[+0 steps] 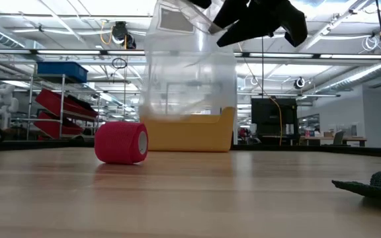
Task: Roll bandage
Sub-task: Open the transparent zip bag
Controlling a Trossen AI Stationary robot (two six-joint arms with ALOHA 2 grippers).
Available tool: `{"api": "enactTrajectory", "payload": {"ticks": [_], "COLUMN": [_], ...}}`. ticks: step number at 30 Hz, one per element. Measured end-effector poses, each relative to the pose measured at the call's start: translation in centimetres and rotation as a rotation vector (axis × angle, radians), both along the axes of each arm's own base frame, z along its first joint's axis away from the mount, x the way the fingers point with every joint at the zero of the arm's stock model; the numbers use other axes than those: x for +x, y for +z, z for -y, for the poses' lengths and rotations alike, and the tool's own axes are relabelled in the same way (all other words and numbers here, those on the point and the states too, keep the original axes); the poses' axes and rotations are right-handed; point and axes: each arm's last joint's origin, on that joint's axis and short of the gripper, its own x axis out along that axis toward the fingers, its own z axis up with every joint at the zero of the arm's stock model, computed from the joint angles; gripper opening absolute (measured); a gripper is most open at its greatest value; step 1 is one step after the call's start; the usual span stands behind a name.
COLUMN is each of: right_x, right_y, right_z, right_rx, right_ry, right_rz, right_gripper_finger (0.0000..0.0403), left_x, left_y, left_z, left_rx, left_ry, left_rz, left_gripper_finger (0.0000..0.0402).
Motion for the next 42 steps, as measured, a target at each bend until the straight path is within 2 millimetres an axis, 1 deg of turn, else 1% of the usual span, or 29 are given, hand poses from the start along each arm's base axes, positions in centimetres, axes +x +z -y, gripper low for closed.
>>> {"api": "enactTrajectory", "payload": {"ticks": [3, 11, 12, 14, 17, 20, 25, 29, 37, 42], "right_x": [0.0, 0.0, 0.0, 0.0, -0.3, -0.5, -0.8, -0.8, -0.8, -0.7], "right_y": [0.0, 0.0, 0.0, 0.0, 0.0, 0.7, 2.0, 2.4, 2.4, 2.5], "right_z": [0.1, 0.2, 0.2, 0.0, -0.7, -1.5, -2.5, -2.8, -3.1, -2.9], "right_rx": [-0.001, 0.002, 0.003, 0.006, 0.025, 0.071, 0.243, 0.387, 0.513, 0.543], "right_ry": [-0.004, -0.016, -0.017, -0.011, 0.001, 0.004, 0.028, 0.066, 0.092, 0.066], "right_rz": [-0.002, 0.002, 0.003, 0.004, 0.002, 0.007, -0.027, -0.060, -0.082, -0.068], "right_gripper_finger": [0.0122, 0.0014, 0.0007, 0.0006, 0.0005, 0.0001, 0.0001, 0.0001, 0.0000, 0.0000], "left_x": [0.0, 0.0, 0.0, -0.1, -0.4, -0.6, -0.6, -0.7, -0.7, -0.5], "left_y": [0.0, 0.0, 0.0, -0.1, -0.3, -0.4, -0.2, -0.1, -0.1, -0.1], "left_z": [0.0, 0.0, 0.0, -0.1, -0.4, -0.9, -1.1, -1.2, -1.2, -1.0], "left_rx": [-0.001, -0.002, -0.001, 0.014, 0.082, 0.127, 0.190, 0.232, 0.244, 0.185], "left_ry": [-0.002, -0.003, -0.003, 0.010, 0.078, 0.140, 0.209, 0.252, 0.269, 0.211], "left_rz": [-0.001, -0.001, -0.003, -0.010, -0.028, -0.037, -0.008, 0.011, 0.020, 0.011], "left_gripper_finger": [0.0002, 0.0002, 0.0002, 0.0002, 0.0002, 0.0002, 0.0002, 0.0002, 0.0002, 0.0002]}}
